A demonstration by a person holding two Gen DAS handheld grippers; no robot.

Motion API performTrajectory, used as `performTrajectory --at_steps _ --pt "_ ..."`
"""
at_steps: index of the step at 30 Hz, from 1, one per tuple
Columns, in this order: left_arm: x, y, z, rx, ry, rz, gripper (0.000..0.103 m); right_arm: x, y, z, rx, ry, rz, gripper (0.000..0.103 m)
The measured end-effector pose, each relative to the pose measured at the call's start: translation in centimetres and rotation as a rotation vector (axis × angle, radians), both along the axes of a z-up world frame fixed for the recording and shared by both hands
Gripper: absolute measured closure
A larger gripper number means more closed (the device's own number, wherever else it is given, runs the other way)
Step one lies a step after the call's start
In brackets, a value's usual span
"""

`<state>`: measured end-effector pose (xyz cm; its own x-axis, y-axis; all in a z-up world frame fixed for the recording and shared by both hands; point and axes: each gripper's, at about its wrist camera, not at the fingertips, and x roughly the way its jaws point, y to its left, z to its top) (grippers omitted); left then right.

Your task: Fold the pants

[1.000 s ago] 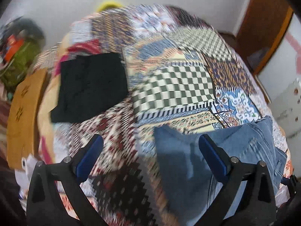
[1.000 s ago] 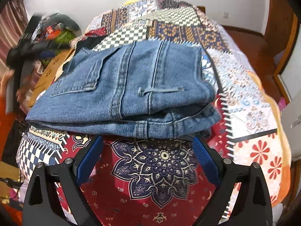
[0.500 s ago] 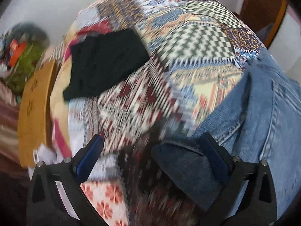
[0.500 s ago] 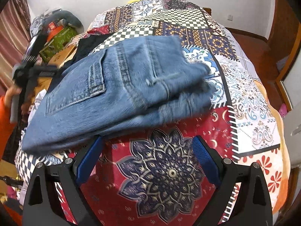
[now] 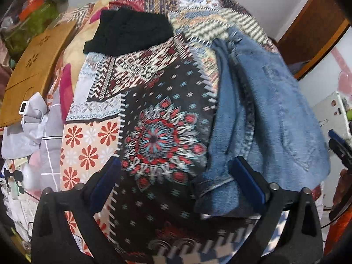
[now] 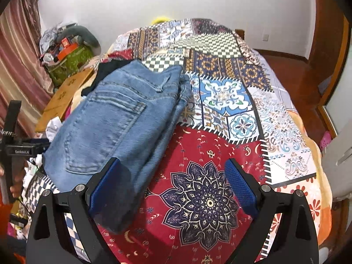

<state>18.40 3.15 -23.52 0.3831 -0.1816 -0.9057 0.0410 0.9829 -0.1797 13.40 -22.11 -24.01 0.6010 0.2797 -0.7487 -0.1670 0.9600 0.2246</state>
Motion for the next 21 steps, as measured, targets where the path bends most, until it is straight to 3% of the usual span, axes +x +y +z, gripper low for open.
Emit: performTrajectory --at_steps 2,3,6,9,13,21 --pt "-0.6 -0.1 1.4 -0.073 -0.040 0.004 0.003 -0.4 -0.2 0.4 0.028 -0.005 -0.002 0.009" --pt "-0.8 -0.3 1.9 -0.074 -0.064 0.008 0.003 -0.6 -0.2 0.7 0.031 -0.015 -0.003 0.009" --pt "-1.0 -1.6 2.5 0.014 -0.097 -0.021 0.003 -1.1 0.4 1.2 0.020 -0.040 0.005 0.011" --pt "-1.1 -2.5 0.7 0.092 -0.062 -0.044 0.003 -0.9 1.5 0.4 0.044 -0.009 0.040 0.025" --pt "-1.7 -2.1 0.1 0.121 -0.096 -0.040 0.003 -0.5 3.7 -2.3 0.025 0.052 0.114 0.063" --pt "-2.3 -1.5 -0.3 0.153 -0.125 -0.046 0.003 -0.9 4.1 -2.7 -0.026 0.020 0.159 0.067"
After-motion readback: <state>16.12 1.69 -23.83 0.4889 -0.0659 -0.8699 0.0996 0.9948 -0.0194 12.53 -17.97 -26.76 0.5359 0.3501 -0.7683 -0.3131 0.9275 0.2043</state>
